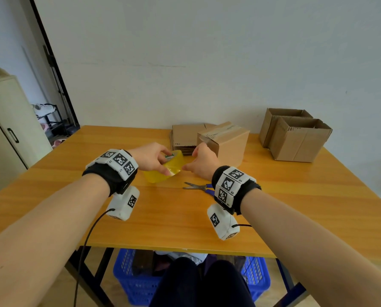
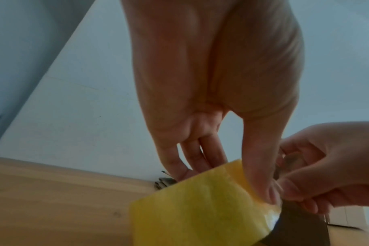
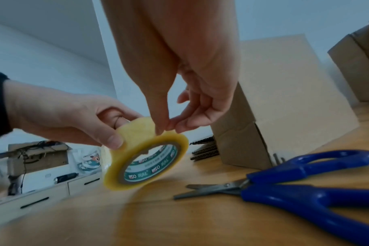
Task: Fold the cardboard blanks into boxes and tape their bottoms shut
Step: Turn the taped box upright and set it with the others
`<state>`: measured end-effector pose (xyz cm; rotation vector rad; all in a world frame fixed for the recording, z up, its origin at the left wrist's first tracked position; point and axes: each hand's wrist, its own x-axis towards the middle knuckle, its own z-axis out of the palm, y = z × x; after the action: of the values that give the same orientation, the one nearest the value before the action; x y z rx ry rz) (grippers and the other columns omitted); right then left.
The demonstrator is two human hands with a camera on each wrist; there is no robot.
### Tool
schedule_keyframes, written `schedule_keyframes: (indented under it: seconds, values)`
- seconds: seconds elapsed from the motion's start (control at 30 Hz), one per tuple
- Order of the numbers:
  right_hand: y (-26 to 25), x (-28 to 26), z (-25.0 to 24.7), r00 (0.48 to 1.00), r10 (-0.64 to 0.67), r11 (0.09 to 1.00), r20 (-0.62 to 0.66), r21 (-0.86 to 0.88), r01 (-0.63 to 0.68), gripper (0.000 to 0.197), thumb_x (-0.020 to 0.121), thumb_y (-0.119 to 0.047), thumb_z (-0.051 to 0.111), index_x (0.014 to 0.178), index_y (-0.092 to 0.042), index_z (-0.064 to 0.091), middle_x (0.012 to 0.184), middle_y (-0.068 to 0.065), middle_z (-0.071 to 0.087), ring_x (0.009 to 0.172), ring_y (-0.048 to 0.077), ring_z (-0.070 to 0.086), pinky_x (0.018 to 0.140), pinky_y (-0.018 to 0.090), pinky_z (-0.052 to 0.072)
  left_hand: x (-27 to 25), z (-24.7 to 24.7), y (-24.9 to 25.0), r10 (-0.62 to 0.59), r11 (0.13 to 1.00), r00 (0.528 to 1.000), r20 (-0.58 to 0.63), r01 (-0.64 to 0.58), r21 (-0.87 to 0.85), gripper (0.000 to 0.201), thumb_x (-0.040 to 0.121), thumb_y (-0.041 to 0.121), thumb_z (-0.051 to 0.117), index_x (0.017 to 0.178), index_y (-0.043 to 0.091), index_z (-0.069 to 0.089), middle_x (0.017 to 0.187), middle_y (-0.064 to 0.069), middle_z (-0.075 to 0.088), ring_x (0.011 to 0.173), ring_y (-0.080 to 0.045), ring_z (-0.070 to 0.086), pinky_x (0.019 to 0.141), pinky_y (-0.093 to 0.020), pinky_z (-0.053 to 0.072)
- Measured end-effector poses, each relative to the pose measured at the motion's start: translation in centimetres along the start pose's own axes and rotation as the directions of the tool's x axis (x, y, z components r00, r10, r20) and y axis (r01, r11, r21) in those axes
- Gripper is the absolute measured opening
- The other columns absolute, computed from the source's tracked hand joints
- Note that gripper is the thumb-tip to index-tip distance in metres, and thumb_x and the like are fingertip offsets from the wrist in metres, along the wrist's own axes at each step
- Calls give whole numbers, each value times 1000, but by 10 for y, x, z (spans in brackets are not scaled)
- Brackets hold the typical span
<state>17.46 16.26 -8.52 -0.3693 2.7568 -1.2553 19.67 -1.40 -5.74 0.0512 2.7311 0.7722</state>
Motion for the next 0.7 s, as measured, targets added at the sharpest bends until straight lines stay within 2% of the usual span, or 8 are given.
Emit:
schedule_keyframes:
  seconds: [0.1, 0.2, 0.37, 0.43, 0.53, 0.57, 0.63, 0.7]
  values:
    - [2, -2, 0, 998, -65, 997, -15, -48, 64, 37, 81, -24, 75, 100, -16, 45, 83, -5, 49, 80, 15, 51, 56, 19, 37, 0, 1, -1, -7, 997, 1000, -11, 8, 83, 79, 74, 21, 79, 141, 12, 39, 127, -8, 61, 115, -21, 58, 96, -31, 46]
    - [-1, -4, -4, 989, -148, 986, -13, -79, 146, 27, 82, -26, 73, 94, -16, 51, 88, -3, 53, 81, 14, 52, 65, 22, 42, 3, 10, 1, -4, 978, 999, -34, 11, 209, 77, 73, 21, 80, 139, 13, 41, 124, -8, 61, 111, -22, 58, 89, -29, 47]
    - [-5, -11, -26, 958, -284, 949, -26, -147, 277, 21, 84, -36, 67, 82, -16, 59, 73, -5, 57, 71, 12, 54, 65, 28, 49, 9, 25, 5, -26, 956, 1000, 4, 24, 294, 79, 70, 24, 83, 137, 15, 42, 123, -5, 61, 111, -21, 58, 93, -30, 46]
    - [-2, -10, -42, 949, -305, 946, -81, -143, 291, 20, 88, -34, 62, 80, -16, 58, 70, -3, 57, 68, 13, 54, 64, 30, 49, 10, 27, 4, -23, 955, 1000, 14, 18, 297, 78, 70, 26, 83, 137, 14, 44, 126, -6, 60, 111, -20, 58, 91, -27, 45]
    - [7, -8, -64, 916, -339, 938, -215, -156, 311, 6, 88, -21, 56, 84, -16, 56, 69, -6, 53, 65, 11, 51, 59, 25, 42, 13, 27, 3, -5, 965, 1000, 11, 2, 262, 78, 69, 32, 83, 135, 14, 46, 124, -6, 61, 106, -18, 59, 88, -26, 45]
    - [10, -8, -69, 900, -358, 930, -247, -182, 320, 2, 87, -17, 55, 88, -15, 56, 72, -6, 53, 67, 12, 51, 59, 24, 41, 14, 27, 4, 2, 971, 1000, -5, -1, 241, 78, 68, 35, 82, 134, 14, 47, 121, -5, 63, 101, -16, 59, 87, -26, 46]
    - [16, -7, -77, 879, -394, 908, -269, -261, 328, 15, 82, -8, 54, 96, -13, 57, 86, -2, 56, 80, 16, 53, 66, 23, 40, 17, 25, 9, 14, 983, 997, -73, 0, 186, 75, 69, 38, 82, 131, 14, 47, 119, -4, 64, 95, -13, 57, 84, -26, 46]
    - [23, -4, -82, 892, -399, 878, -212, -371, 304, 33, 77, -2, 55, 109, -12, 56, 107, 2, 56, 100, 20, 51, 85, 28, 40, 20, 23, 16, 43, 991, 983, -176, -20, 132, 74, 70, 37, 81, 130, 15, 44, 123, -4, 60, 101, -15, 57, 86, -27, 46]
